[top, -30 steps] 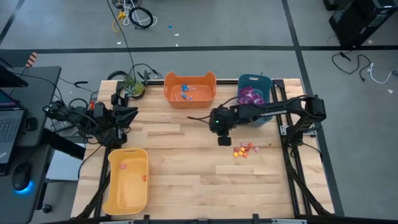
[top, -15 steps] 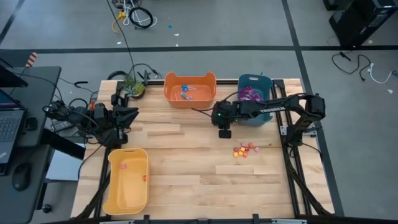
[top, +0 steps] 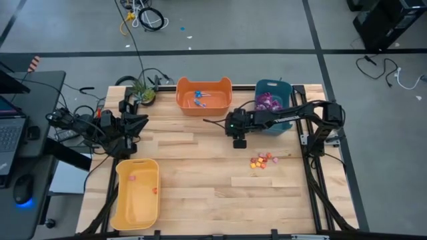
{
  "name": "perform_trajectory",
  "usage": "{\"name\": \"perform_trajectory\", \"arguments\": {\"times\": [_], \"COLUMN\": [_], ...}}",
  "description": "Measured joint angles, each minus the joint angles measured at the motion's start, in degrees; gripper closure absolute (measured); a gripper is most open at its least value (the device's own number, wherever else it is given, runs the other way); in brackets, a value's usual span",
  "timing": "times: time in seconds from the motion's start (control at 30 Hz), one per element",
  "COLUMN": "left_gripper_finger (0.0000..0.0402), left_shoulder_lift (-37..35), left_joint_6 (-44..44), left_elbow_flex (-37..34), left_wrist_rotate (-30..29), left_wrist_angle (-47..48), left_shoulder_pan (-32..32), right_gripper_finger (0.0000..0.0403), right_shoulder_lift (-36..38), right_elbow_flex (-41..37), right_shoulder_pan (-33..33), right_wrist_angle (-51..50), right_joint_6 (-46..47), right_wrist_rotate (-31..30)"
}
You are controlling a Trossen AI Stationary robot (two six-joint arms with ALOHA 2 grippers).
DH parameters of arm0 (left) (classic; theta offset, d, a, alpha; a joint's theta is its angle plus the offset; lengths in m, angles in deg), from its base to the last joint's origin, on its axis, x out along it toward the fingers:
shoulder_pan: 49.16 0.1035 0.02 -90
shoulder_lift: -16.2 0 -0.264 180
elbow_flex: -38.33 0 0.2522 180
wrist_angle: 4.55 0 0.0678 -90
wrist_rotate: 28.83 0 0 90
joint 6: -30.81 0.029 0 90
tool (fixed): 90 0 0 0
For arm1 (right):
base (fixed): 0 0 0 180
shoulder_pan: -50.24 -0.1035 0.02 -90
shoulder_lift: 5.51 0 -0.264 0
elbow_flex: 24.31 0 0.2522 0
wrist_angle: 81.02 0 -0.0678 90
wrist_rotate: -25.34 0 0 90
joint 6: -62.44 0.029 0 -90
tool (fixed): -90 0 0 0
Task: Sort candy
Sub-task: Put the yellow candy into the yellow bin
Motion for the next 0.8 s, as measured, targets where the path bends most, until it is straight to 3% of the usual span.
{"name": "perform_trajectory", "arguments": {"times": [0.8], "left_gripper_finger": [0.0335], "left_shoulder_lift": [0.00], "left_joint_6": [-0.02], "left_elbow_flex": [0.00], "left_wrist_rotate": [-0.26], "left_wrist_angle": [0.13], "left_shoulder_pan": [0.00], "right_gripper_finger": [0.0228], "right_shoulder_lift": [-3.43], "right_elbow_flex": [0.04], "right_shoulder_pan": [0.35], "right_wrist_angle": [0.75], "right_joint_6": [-0.39], "right_wrist_rotate": [0.20]}}
